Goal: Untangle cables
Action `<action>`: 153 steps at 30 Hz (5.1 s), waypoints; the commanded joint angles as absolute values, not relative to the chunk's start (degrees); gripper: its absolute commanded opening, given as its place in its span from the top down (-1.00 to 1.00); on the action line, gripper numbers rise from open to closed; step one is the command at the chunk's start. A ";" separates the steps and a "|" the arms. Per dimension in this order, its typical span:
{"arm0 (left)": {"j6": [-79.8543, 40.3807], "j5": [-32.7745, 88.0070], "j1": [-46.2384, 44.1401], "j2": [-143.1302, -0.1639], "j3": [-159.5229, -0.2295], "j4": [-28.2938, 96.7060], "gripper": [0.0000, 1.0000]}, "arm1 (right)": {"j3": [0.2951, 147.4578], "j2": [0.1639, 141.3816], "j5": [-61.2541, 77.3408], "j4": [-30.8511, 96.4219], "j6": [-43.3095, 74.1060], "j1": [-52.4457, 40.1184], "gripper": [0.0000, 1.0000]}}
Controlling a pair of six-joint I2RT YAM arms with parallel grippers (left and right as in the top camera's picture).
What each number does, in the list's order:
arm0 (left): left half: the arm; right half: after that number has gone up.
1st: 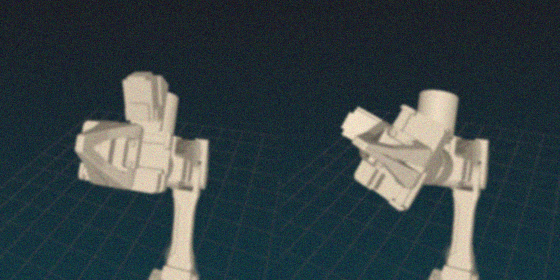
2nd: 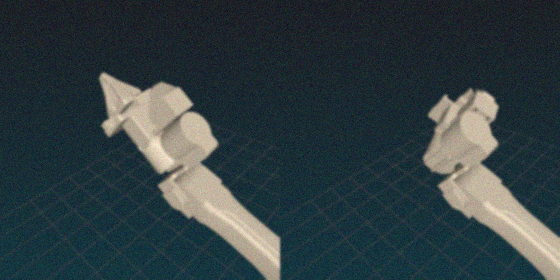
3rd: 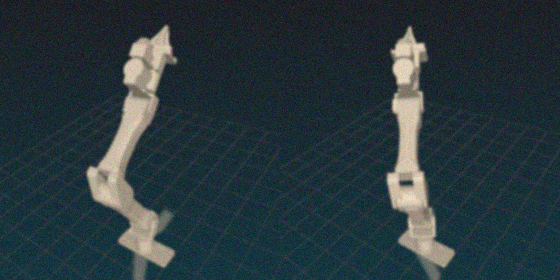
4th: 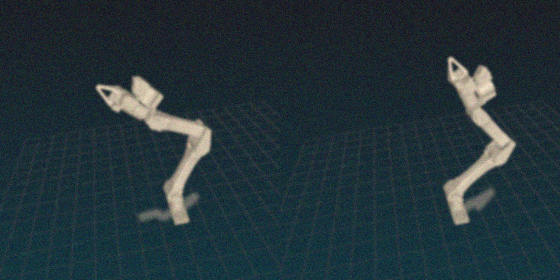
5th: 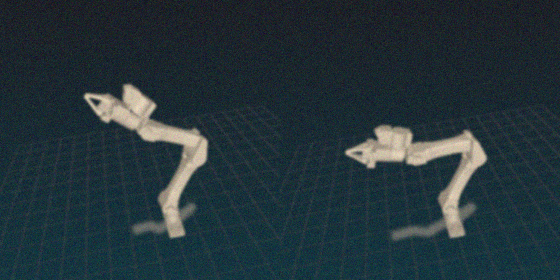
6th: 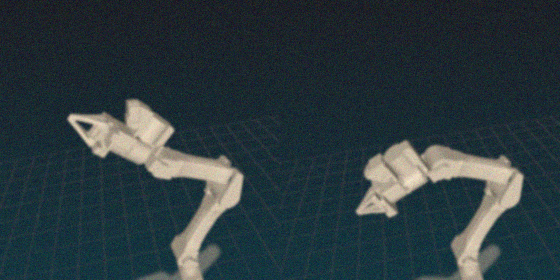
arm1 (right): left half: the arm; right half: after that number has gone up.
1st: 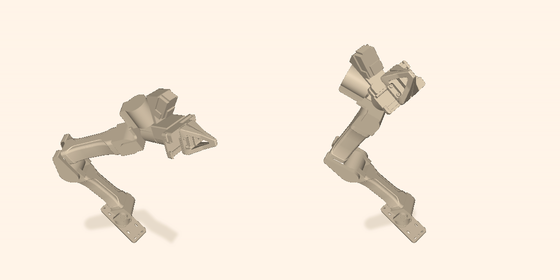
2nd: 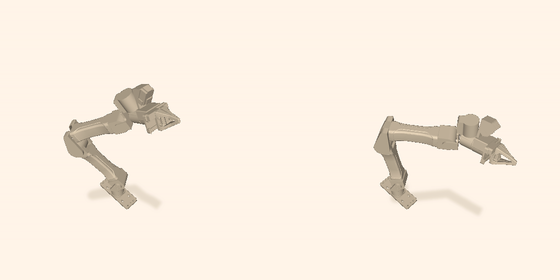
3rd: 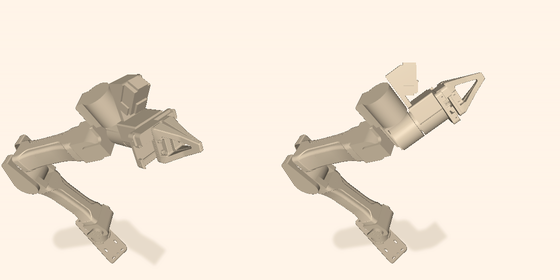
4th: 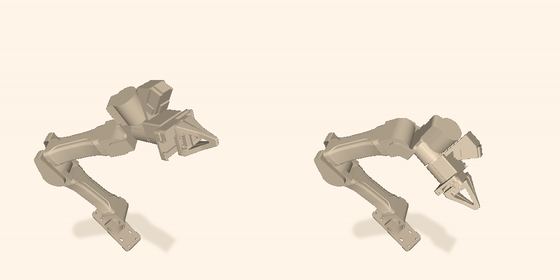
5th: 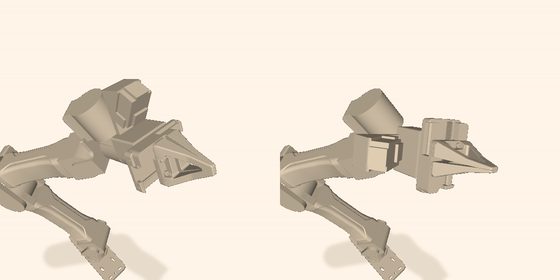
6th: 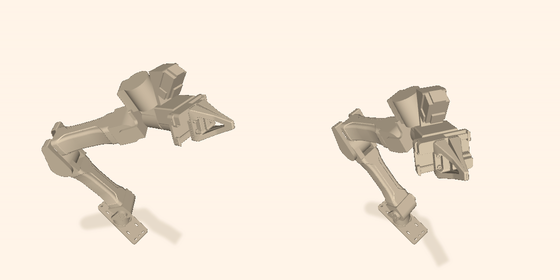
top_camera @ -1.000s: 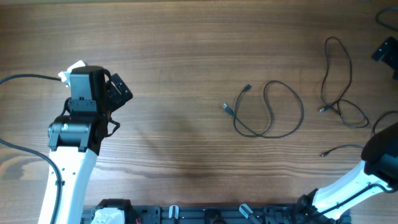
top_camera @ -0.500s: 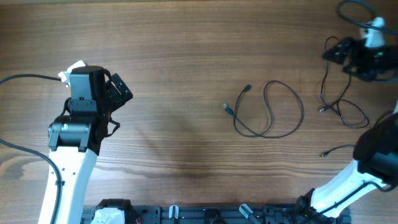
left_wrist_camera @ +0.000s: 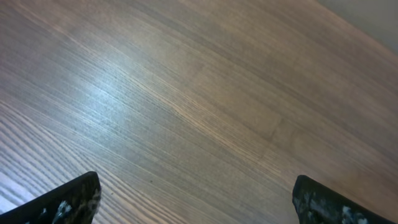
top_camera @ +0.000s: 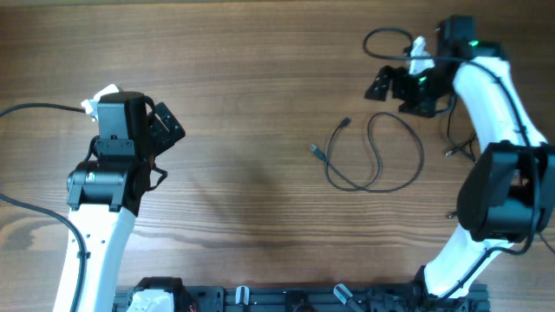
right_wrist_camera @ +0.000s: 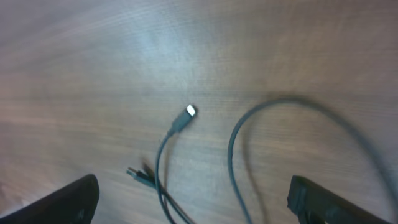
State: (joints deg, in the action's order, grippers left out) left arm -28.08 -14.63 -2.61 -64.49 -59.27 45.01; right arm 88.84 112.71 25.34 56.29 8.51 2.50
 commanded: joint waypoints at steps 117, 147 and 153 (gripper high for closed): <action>-27.40 -14.37 -2.35 -63.86 -59.59 44.88 -1.00 | 95.13 95.39 -15.22 21.43 10.57 30.24 0.91; -27.40 -14.37 -2.35 -63.86 -59.59 44.88 -1.00 | 95.15 106.65 11.70 46.76 8.99 33.78 -0.99; -27.40 -14.37 -2.35 -63.86 -59.59 44.88 -1.00 | 95.15 104.57 12.05 52.88 4.97 28.86 -1.00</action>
